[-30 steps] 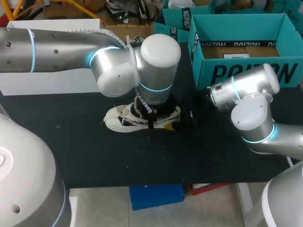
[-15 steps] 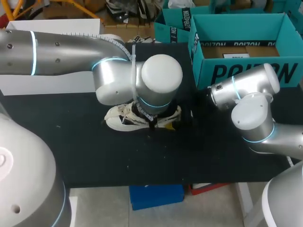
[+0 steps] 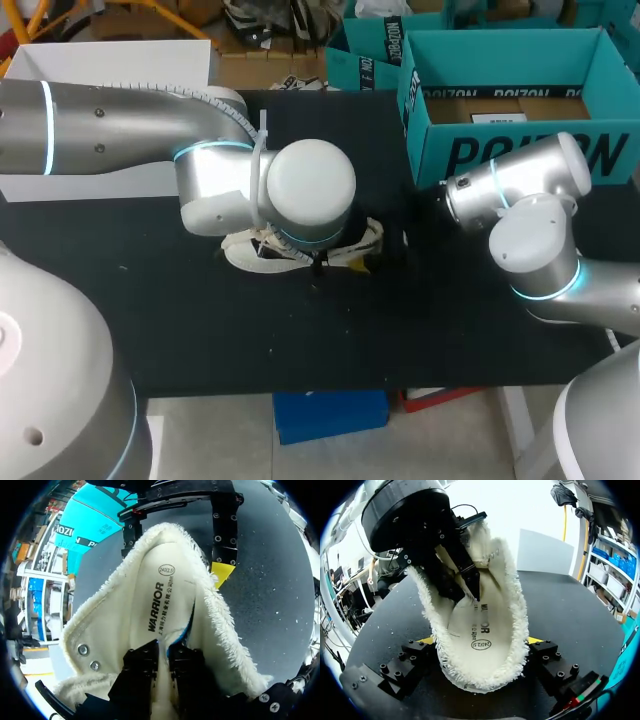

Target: Take the shoe out of the shoebox, open the shoe tongue, remove and reinsert the insole, then place the shoe into the shoebox

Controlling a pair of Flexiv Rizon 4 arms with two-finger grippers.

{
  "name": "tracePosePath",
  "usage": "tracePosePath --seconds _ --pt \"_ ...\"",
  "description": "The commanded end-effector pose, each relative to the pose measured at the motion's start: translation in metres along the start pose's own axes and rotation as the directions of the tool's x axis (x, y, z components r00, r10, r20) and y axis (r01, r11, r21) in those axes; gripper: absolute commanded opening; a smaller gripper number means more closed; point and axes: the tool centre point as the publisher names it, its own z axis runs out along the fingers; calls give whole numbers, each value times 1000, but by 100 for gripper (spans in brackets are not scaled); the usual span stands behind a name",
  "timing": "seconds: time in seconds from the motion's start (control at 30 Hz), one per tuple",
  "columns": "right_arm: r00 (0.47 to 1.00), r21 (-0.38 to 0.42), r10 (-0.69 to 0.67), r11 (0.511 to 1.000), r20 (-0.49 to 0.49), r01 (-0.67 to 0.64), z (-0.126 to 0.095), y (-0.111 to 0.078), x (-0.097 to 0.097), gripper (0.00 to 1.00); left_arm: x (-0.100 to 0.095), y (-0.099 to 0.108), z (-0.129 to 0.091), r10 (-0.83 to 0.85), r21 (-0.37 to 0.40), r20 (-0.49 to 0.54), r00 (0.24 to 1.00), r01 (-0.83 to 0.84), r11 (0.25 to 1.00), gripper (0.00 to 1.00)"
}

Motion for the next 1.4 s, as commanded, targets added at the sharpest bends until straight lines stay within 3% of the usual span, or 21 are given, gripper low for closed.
tracePosePath --seconds 0.03,0.33,0.6,0.83,1.4 --pt "1000 2 0 1000 -2 0 1 1 2 0 0 1 13 21 22 -44 999 -21 1000 0" --pt "1000 2 0 1000 -2 0 1 1 2 0 8 4 -6 47 36 -136 990 -42 998 0" --pt "1000 2 0 1000 -2 0 1 1 2 0 10 2 -31 120 109 -280 952 -93 990 0" --pt "1000 2 0 1000 -2 0 1 1 2 0 11 3 -47 137 114 -291 947 -108 988 0" --pt "1000 2 0 1000 -2 0 1 1 2 0 8 -3 -55 149 179 -361 920 -89 980 0"
